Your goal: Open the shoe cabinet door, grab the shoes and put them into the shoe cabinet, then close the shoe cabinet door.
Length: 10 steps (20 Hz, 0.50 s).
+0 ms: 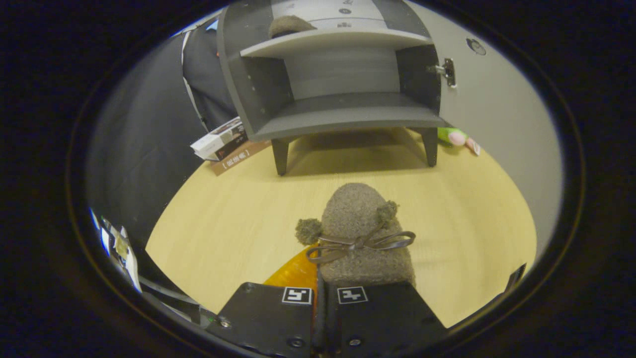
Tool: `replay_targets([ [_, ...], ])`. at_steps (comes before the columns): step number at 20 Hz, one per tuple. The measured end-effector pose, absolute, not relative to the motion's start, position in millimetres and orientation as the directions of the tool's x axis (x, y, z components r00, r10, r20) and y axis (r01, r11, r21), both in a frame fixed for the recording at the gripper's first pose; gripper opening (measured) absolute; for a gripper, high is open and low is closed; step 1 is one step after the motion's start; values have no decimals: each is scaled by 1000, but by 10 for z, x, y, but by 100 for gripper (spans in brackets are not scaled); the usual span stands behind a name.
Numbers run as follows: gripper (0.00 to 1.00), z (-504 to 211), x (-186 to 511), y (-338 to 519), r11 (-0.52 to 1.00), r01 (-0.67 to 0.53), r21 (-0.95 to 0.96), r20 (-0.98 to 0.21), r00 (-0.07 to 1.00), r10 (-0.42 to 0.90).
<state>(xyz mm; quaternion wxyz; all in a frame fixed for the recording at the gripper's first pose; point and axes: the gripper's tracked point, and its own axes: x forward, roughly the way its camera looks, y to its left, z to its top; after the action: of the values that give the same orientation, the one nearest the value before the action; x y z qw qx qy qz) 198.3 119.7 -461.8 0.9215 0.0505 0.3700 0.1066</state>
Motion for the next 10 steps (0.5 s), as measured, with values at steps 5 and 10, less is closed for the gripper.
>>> replay_targets([
  [5, 6, -3757, 1891, 1182, 965, -206, 159, -571, 779, 260],
  [10, 6, -2689, 1974, 1161, 964, -240, 116, -422, 867, 267],
])
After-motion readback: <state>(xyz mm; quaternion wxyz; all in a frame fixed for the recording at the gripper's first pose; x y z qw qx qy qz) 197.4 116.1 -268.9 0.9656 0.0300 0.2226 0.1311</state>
